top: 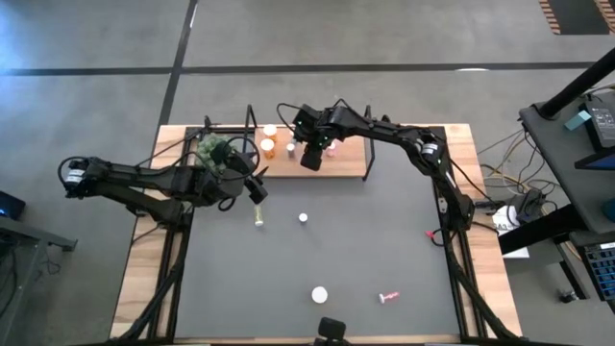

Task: Pick and place medicine bottles onto shelf by color
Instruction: Put the bottom yellow pill bottle on the shelf aligned with the other yellow pill bottle, then put the pink pill bottle on the shelf aligned with the other pink pill bottles

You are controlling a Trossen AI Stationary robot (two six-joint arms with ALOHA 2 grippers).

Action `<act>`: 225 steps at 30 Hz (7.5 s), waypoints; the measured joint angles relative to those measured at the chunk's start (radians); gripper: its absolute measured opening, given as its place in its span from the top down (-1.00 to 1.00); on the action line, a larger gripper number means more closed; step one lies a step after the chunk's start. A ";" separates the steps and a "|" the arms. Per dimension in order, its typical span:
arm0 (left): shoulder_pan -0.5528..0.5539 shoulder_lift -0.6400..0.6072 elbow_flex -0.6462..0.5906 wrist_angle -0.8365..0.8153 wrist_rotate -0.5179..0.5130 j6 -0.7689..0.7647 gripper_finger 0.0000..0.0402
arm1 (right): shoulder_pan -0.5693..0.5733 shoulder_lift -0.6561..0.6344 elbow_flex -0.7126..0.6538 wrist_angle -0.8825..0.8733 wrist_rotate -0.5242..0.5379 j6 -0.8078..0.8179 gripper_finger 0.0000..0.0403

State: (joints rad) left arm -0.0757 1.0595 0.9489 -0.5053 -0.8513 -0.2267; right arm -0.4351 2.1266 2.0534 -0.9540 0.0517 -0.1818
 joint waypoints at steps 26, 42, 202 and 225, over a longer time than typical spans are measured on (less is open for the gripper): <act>0.005 0.000 -0.002 0.000 0.000 -0.002 -0.12 | -0.011 0.014 -0.002 0.002 -0.006 -0.028 0.39; 0.005 0.000 -0.002 0.005 0.000 -0.002 -0.12 | -0.011 0.015 -0.003 -0.001 -0.007 -0.002 0.36; -0.579 0.541 0.160 0.452 0.585 -0.344 -0.11 | 1.243 -0.448 -1.026 0.316 -0.031 0.758 0.00; -0.580 0.541 0.158 0.455 0.528 -0.343 -0.11 | 1.247 -0.465 -1.031 0.308 -0.038 0.792 0.46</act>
State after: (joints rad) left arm -0.6556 1.6005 1.1065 -0.0505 -0.3238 -0.5699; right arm 0.8116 1.6617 1.0222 -0.6460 0.0139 0.6106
